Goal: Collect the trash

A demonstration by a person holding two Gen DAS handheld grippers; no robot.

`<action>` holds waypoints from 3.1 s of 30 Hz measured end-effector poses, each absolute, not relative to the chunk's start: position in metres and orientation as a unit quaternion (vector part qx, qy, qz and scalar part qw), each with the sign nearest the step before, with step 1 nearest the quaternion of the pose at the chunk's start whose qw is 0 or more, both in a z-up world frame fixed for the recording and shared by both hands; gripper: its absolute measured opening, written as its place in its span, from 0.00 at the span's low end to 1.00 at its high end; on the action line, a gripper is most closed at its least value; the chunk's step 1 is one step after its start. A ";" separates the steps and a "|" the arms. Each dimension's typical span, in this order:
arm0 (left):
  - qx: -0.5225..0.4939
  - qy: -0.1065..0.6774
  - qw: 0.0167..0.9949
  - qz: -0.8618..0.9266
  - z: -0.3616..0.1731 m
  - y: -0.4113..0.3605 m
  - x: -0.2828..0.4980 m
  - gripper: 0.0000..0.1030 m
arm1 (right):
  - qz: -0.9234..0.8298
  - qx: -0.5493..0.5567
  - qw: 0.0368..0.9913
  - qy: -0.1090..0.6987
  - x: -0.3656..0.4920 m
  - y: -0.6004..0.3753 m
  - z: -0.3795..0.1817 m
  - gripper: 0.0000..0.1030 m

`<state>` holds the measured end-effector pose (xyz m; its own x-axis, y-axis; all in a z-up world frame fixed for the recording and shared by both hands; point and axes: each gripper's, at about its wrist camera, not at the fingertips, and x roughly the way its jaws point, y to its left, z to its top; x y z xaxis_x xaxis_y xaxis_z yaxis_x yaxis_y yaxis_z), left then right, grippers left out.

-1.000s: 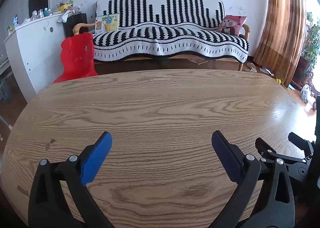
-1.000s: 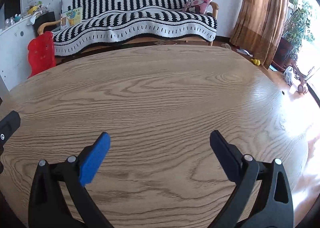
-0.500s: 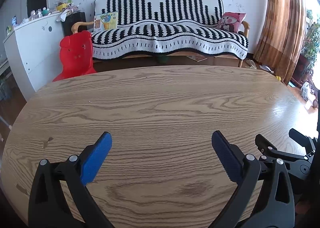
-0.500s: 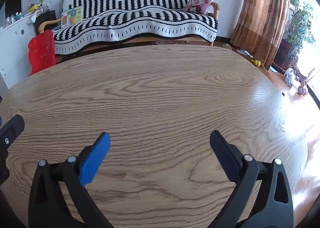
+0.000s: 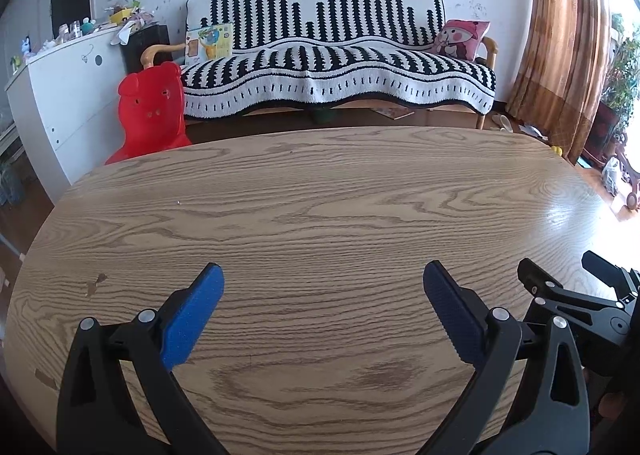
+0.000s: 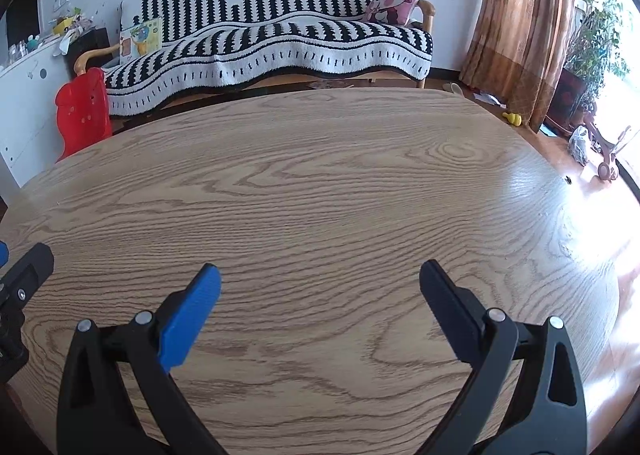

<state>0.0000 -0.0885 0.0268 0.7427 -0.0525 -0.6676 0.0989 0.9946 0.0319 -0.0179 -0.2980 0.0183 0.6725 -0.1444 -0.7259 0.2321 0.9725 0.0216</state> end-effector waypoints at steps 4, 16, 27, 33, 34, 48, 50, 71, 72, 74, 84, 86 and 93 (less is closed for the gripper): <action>0.033 0.355 0.933 -0.040 0.028 -0.091 -0.002 0.94 | -0.106 0.065 0.912 0.391 -0.019 -0.302 0.019 0.93; 0.030 0.355 0.934 -0.034 0.029 -0.092 -0.005 0.94 | -0.107 0.072 0.912 0.388 -0.021 -0.306 0.022 0.93; 0.033 0.364 0.931 -0.019 0.026 -0.091 -0.002 0.94 | -0.106 0.081 0.911 0.390 -0.020 -0.308 0.021 0.93; 0.033 0.367 0.929 -0.025 0.026 -0.093 -0.003 0.94 | -0.105 0.083 0.910 0.392 -0.021 -0.310 0.021 0.93; 0.034 0.367 0.929 -0.026 0.026 -0.093 -0.003 0.94 | -0.105 0.084 0.910 0.392 -0.021 -0.310 0.021 0.93; 0.030 0.376 0.926 -0.033 0.023 -0.094 -0.002 0.94 | -0.106 0.085 0.910 0.393 -0.021 -0.310 0.021 0.93; 0.030 0.378 0.925 -0.035 0.022 -0.094 -0.002 0.94 | -0.107 0.086 0.909 0.393 -0.021 -0.310 0.020 0.93; 0.013 0.383 0.921 -0.064 0.023 -0.088 0.003 0.94 | -0.107 0.085 0.908 0.395 -0.021 -0.310 0.018 0.93; 0.004 0.387 0.920 -0.069 0.022 -0.086 0.004 0.94 | -0.107 0.086 0.908 0.396 -0.020 -0.311 0.019 0.93; -0.007 0.396 0.915 -0.074 0.018 -0.084 0.006 0.94 | -0.107 0.088 0.908 0.397 -0.020 -0.311 0.018 0.93; 0.025 0.415 0.909 -0.040 0.001 -0.091 0.006 0.94 | -0.100 0.095 0.903 0.406 -0.016 -0.314 0.014 0.93; 0.037 0.409 0.911 -0.048 -0.001 -0.096 0.005 0.94 | -0.099 0.093 0.902 0.410 -0.014 -0.314 0.012 0.93; 0.024 0.432 0.900 -0.039 -0.014 -0.088 0.022 0.94 | -0.095 0.065 0.895 0.432 -0.005 -0.310 0.000 0.93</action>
